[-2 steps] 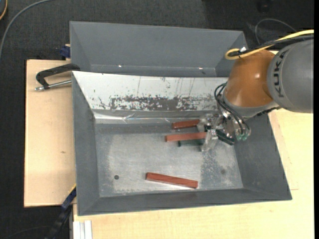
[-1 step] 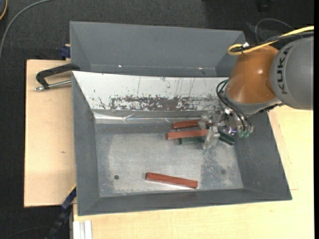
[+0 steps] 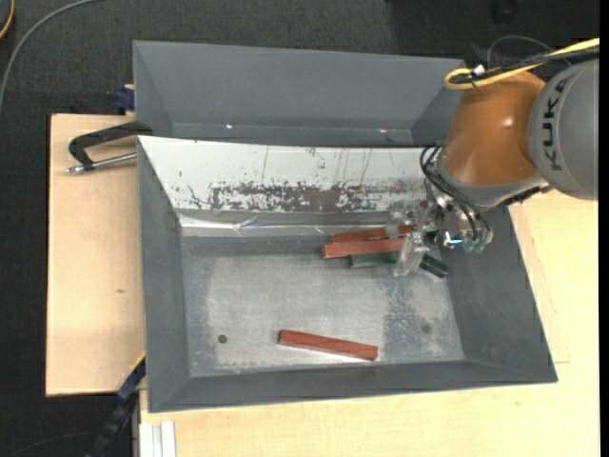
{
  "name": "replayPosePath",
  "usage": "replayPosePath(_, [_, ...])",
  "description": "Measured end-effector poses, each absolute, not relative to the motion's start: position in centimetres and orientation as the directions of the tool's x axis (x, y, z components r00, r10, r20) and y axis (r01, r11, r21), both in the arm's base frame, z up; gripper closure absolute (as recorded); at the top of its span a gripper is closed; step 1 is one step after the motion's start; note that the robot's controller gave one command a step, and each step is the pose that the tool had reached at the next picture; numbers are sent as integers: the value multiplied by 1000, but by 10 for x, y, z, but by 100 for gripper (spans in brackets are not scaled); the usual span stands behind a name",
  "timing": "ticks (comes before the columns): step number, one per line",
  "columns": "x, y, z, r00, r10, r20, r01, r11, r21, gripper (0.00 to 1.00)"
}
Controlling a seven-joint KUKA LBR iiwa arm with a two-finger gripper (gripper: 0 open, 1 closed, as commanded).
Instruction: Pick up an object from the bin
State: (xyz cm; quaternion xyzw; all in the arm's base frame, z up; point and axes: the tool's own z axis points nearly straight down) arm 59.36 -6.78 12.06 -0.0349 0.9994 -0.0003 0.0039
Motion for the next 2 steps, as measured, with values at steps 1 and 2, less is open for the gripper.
replayPosePath(1, [596, -68, 150, -998, -70, -10, -70, 998, -1, 100])
replayPosePath(2, [597, -68, 174, -998, -69, -7, -69, 998, -1, 100])
